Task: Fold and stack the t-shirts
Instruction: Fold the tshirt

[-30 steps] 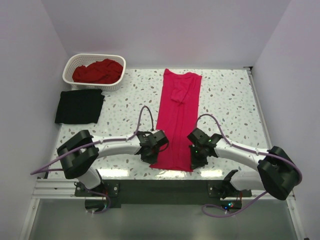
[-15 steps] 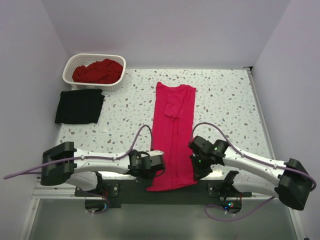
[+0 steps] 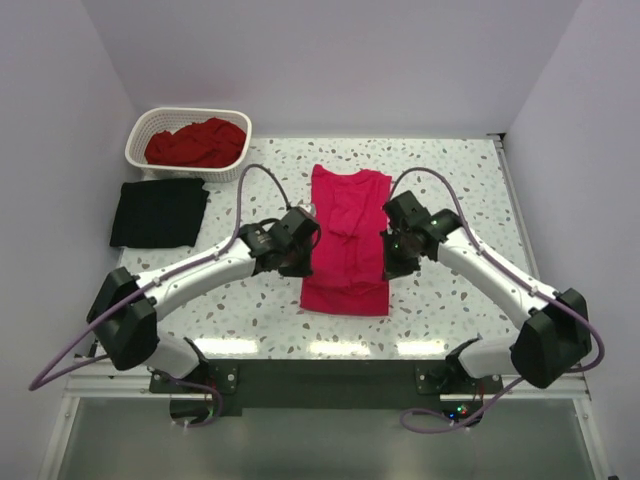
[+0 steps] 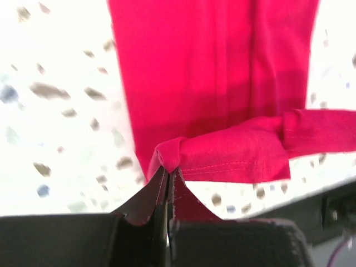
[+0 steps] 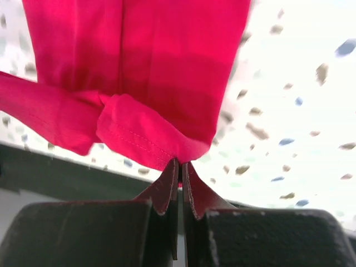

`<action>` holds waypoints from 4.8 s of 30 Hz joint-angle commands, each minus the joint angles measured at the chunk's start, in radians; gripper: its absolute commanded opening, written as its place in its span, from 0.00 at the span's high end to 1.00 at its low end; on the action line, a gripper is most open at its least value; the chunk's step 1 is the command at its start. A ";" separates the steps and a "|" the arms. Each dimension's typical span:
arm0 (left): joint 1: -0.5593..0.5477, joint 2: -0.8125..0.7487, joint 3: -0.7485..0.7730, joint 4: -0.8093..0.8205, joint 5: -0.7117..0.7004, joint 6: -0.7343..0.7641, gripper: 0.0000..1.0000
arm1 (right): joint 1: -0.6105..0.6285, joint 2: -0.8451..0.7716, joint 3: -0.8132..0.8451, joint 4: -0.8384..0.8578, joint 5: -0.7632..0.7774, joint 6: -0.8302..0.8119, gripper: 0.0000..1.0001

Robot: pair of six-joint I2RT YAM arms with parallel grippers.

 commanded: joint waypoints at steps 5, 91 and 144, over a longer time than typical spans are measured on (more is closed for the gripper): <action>0.150 0.133 0.075 0.187 -0.077 0.155 1.00 | -0.135 0.129 0.143 0.109 0.052 -0.155 1.00; -0.037 0.184 -0.270 0.523 -0.144 0.043 0.88 | 0.006 0.471 0.008 0.978 -0.431 -0.183 0.69; 0.143 -0.117 -0.667 0.775 0.143 -0.132 0.91 | -0.401 0.263 -0.719 1.358 -0.810 0.151 0.62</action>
